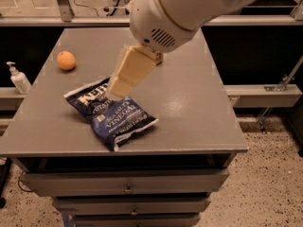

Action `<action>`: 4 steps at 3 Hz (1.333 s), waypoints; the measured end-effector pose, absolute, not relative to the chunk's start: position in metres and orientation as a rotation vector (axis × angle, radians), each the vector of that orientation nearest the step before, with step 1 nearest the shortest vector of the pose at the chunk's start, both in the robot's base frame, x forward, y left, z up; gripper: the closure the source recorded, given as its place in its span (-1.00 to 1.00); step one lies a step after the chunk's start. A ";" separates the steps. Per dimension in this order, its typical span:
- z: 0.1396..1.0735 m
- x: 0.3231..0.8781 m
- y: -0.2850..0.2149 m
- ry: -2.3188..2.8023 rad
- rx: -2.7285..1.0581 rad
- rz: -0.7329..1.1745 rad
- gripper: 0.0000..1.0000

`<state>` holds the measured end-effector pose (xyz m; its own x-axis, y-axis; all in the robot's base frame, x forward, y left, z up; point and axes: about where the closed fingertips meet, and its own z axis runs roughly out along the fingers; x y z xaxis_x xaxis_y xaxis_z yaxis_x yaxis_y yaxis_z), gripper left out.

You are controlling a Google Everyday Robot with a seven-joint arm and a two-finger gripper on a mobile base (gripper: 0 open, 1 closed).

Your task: Move orange near orange can

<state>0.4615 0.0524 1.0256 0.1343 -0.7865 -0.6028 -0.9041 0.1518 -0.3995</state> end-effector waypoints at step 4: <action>0.917 0.614 0.203 1.609 -1.492 0.327 -1.00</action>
Offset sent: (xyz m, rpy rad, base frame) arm 0.1479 0.1385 -0.1085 0.1985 -0.0242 0.0090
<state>0.6142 0.2031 0.9166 0.1218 -0.6647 -0.7371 -0.8997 0.2397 -0.3649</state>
